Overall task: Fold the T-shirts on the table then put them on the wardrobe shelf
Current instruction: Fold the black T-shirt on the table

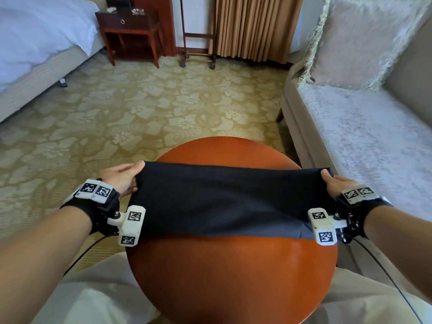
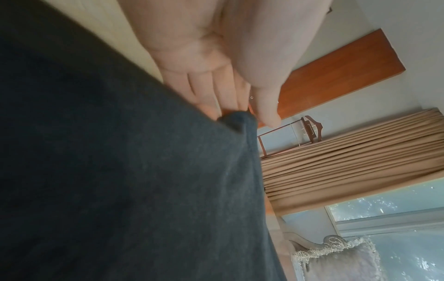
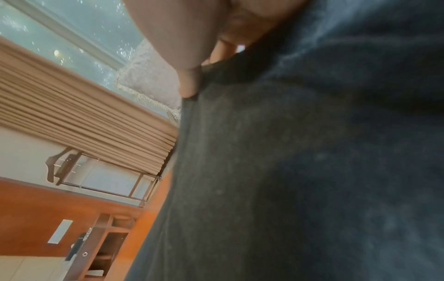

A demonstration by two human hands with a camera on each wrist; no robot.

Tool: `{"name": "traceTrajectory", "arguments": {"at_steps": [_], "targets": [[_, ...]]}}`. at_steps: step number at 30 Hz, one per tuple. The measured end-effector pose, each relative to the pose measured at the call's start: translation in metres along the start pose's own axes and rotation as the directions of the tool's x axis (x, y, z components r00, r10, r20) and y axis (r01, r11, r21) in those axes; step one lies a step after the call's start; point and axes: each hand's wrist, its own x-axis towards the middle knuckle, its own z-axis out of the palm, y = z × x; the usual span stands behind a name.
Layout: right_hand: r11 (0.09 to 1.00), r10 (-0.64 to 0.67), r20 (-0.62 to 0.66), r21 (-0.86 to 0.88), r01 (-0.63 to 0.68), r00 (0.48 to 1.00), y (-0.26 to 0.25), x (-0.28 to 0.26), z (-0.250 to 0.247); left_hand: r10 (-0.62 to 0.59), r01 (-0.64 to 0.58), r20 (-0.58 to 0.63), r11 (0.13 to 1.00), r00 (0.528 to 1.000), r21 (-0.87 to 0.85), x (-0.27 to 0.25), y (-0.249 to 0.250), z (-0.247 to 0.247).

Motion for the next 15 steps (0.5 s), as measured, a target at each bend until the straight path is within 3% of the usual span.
{"name": "traceTrajectory", "arguments": {"at_steps": [2, 3, 4, 6, 7, 10, 13, 15], "targets": [[0.999, -0.004, 0.087, -0.05, 0.008, 0.996, 0.004, 0.018, 0.007, -0.037, 0.039, 0.074, 0.999, 0.997, -0.02, -0.002, -0.002, -0.001], [0.999, -0.02, 0.132, -0.033, 0.024, 0.991, 0.018, 0.052, 0.013, -0.045, 0.049, 0.103, 0.998, 0.994, -0.037, -0.003, -0.002, -0.004], [1.0, -0.02, 0.195, -0.011, 0.023, 0.981, 0.038, 0.096, 0.021, -0.05, 0.057, 0.123, 0.997, 0.991, -0.05, -0.005, -0.002, -0.007], [0.992, 0.023, 0.25, 0.111, -0.053, 0.968, 0.051, 0.118, 0.022, -0.06, 0.069, 0.136, 0.996, 0.989, -0.06, -0.012, -0.004, -0.013], [0.98, 0.036, 0.244, 0.183, -0.083, 0.969, 0.05, 0.103, 0.018, -0.063, 0.07, 0.136, 0.996, 0.989, -0.047, -0.017, -0.004, -0.015], [0.969, 0.129, 0.185, 0.184, -0.163, 0.974, 0.028, 0.01, -0.001, -0.078, 0.073, 0.111, 0.996, 0.991, 0.05, -0.034, -0.008, -0.022], [0.942, 0.117, 0.213, 0.287, -0.176, 0.97, 0.037, -0.024, -0.009, -0.105, 0.081, 0.098, 0.971, 0.99, 0.226, -0.05, -0.016, -0.029], [0.951, 0.101, 0.226, 0.265, -0.161, 0.969, 0.051, -0.03, -0.007, -0.087, 0.054, 0.072, 0.926, 0.994, 0.373, -0.062, -0.023, -0.03]]}}
